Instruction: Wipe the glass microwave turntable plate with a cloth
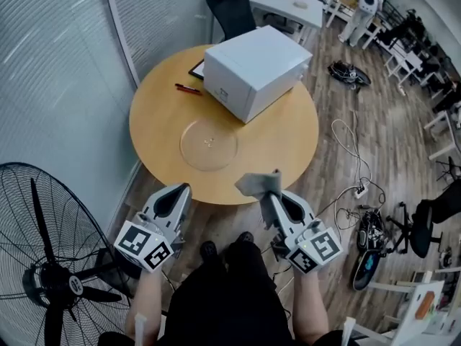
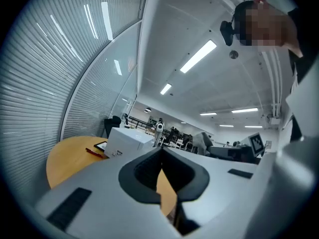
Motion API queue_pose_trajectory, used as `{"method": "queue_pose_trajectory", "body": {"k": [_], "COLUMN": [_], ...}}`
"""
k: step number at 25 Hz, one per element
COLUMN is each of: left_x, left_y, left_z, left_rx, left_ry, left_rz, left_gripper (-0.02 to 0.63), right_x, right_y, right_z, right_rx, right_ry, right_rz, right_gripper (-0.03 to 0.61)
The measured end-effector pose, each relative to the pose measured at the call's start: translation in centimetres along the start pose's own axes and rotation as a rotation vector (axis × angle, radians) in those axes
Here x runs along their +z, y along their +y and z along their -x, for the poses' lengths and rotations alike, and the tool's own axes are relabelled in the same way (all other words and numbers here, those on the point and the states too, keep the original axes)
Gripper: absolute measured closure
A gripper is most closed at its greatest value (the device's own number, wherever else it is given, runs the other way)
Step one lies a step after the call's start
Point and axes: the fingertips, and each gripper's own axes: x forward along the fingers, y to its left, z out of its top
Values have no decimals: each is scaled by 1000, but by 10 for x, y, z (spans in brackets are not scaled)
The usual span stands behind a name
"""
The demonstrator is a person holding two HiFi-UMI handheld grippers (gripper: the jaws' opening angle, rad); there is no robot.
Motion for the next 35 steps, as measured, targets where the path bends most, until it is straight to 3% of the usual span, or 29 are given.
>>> {"method": "queue_pose_trajectory", "body": {"k": [9, 15, 23, 30, 35], "left_x": [-17, -30, -39, -68, -89], "left_y": [26, 69, 108, 133, 149], "left_z": [-27, -56, -93, -101, -101], "left_rx": [34, 146, 285, 427, 465], "left_ry": [43, 40, 78, 123, 143], "left_rz": [12, 94, 101, 208, 289], "left_gripper": [617, 617, 617, 617, 617], "right_x": [-9, -11, -20, -48, -73], "right_y": [-33, -75, -116, -136, -139], "right_z": [-30, -73, -129, -160, -182], "right_rx": [-6, 37, 178, 267, 303], "right_ry": [-1, 12, 103, 220, 284], "right_rz": [-26, -39, -49, -86, -112], "right_gripper": [548, 546, 545, 545, 545]}}
